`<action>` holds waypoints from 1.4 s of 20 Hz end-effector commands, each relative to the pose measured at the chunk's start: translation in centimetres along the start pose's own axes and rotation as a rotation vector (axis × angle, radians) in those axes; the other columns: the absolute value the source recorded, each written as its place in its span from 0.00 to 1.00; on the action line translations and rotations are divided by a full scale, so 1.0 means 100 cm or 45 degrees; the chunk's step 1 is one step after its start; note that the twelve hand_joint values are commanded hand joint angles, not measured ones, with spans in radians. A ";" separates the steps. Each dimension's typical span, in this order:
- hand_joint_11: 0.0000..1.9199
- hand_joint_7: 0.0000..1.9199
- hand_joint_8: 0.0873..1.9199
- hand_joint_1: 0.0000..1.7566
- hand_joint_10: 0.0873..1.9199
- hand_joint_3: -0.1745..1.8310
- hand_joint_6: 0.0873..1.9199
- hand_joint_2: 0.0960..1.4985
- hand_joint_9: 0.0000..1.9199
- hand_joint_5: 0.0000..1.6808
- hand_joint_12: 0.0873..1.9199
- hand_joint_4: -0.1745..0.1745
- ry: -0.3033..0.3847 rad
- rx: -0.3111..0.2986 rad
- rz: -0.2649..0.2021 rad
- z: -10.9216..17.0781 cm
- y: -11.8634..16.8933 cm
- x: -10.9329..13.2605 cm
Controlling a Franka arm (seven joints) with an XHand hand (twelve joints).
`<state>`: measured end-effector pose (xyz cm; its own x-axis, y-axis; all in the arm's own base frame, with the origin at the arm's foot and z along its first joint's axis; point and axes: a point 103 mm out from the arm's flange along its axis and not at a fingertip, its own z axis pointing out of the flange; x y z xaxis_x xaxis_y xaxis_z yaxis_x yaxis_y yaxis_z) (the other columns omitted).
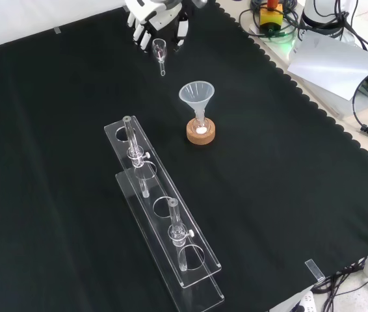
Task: Put the weighing funnel back on the table.
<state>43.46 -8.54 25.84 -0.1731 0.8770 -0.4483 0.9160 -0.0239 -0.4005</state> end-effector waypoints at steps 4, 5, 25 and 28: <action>0.44 0.39 0.30 0.60 0.13 0.46 0.56 0.45 0.60 0.62 0.52 1.00 0.181 -0.065 -0.099 0.023 0.042 0.022; 0.45 0.39 0.30 0.60 0.13 0.46 0.56 0.45 0.60 0.62 0.52 1.00 0.187 -0.062 -0.100 0.025 0.045 0.023; 0.45 0.39 0.30 0.60 0.14 0.46 0.56 0.45 0.60 0.62 0.52 1.00 0.315 -0.027 -0.137 0.070 0.094 0.032; 0.45 0.39 0.30 0.60 0.14 0.46 0.56 0.45 0.60 0.62 0.52 1.00 0.312 -0.025 -0.136 0.072 0.097 0.035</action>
<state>48.56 -9.12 15.26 -0.1814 0.9622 -0.2033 0.9022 0.0805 -0.4238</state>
